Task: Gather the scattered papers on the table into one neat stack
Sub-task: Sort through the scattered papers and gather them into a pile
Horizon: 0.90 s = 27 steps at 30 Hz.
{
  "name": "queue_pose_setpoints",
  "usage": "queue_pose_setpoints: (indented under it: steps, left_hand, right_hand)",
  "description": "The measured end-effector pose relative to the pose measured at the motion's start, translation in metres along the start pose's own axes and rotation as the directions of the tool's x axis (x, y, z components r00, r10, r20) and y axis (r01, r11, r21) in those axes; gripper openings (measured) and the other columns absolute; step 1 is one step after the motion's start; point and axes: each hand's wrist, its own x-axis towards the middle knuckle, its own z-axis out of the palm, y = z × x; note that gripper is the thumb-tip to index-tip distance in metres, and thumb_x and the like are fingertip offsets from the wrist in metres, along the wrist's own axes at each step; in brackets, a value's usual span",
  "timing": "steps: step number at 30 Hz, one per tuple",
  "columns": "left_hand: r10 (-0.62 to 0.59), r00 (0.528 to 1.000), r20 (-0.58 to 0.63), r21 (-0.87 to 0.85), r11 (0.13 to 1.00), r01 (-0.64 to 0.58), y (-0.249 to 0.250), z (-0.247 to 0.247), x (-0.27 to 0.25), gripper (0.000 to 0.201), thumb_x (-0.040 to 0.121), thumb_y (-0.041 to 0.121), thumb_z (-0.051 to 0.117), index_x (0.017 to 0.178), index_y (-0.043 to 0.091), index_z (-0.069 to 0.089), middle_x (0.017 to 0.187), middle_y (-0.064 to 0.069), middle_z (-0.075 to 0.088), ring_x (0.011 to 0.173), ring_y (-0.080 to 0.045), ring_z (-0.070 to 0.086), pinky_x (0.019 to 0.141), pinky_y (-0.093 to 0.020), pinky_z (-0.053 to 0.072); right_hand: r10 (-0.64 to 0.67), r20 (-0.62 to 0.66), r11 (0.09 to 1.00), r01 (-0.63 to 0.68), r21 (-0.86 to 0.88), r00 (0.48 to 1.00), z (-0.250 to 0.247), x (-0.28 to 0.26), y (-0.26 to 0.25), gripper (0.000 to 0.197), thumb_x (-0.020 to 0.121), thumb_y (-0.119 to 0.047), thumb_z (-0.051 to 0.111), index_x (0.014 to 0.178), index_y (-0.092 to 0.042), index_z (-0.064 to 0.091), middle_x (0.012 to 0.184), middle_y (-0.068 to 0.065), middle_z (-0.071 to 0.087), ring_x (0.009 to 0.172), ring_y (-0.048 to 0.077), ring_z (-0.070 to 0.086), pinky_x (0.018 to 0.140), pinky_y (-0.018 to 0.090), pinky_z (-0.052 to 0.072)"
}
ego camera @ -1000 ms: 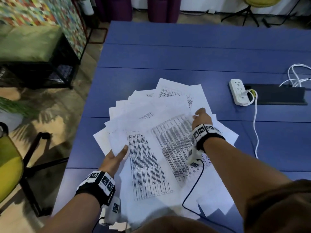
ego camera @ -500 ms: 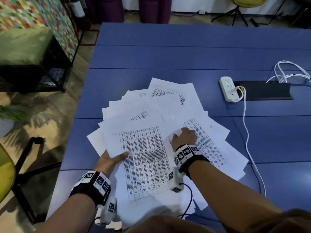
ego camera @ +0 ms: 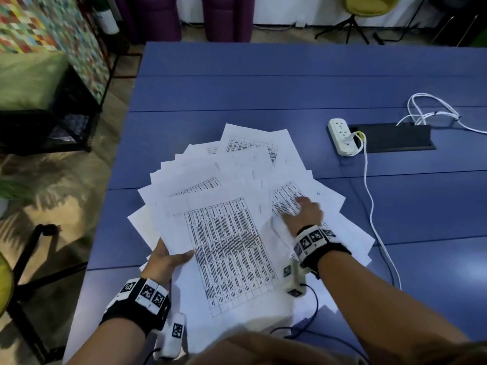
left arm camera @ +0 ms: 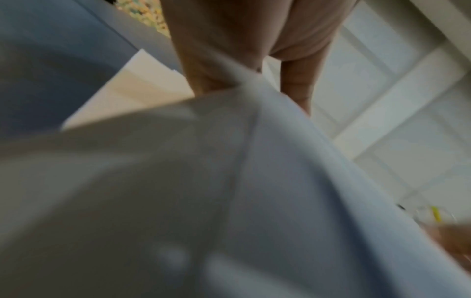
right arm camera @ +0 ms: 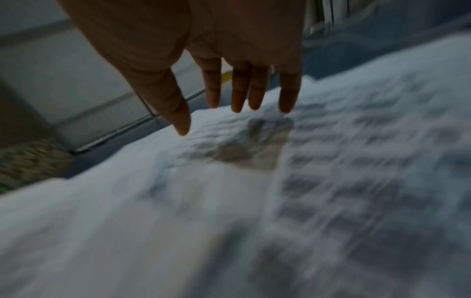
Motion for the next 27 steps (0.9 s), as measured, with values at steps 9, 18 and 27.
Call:
queue_pose_setpoints:
  steps: [9, 18, 27]
  left_hand:
    - [0.051, 0.988, -0.143, 0.026, 0.999, -0.048, 0.009, -0.025, 0.001, 0.063, 0.084, -0.013, 0.062, 0.14, 0.007, 0.042, 0.129, -0.014, 0.058, 0.118, -0.034, 0.054, 0.101, -0.054, 0.042]
    - [0.046, 0.989, -0.141, 0.007, 0.999, -0.046, -0.008, -0.035, 0.006, 0.065, 0.086, -0.002, 0.066, 0.14, 0.024, 0.04, 0.139, -0.007, 0.054, 0.128, -0.033, 0.049, 0.11, -0.06, 0.033]
    - [0.011, 0.99, -0.144, 0.001, 1.0, -0.011, -0.01, -0.042, 0.01, 0.056, 0.085, 0.003, 0.069, 0.128, 0.029, 0.045, 0.136, -0.004, 0.056, 0.13, -0.033, 0.048, 0.111, -0.059, 0.031]
  right_hand:
    - [0.142, 0.034, 0.91, -0.117, -0.399, 0.989, -0.049, 0.03, 0.059, 0.111, 0.05, -0.07, 0.078, 0.13, -0.004, 0.04, 0.132, 0.015, 0.049, 0.126, 0.032, 0.043, 0.104, 0.043, 0.039]
    - [0.086, 0.087, 0.961, -0.06, -0.269, 0.992, -0.054, 0.031, 0.057, 0.092, 0.059, -0.048, 0.086, 0.132, -0.011, 0.044, 0.135, 0.015, 0.035, 0.113, 0.032, 0.049, 0.092, 0.039, 0.046]
    - [-0.066, 0.154, 0.995, 0.055, 0.079, 0.986, -0.031, 0.017, 0.044, 0.038, 0.086, -0.032, 0.067, 0.108, -0.002, 0.062, 0.095, 0.015, 0.067, 0.086, 0.03, 0.062, 0.075, 0.033, 0.05]
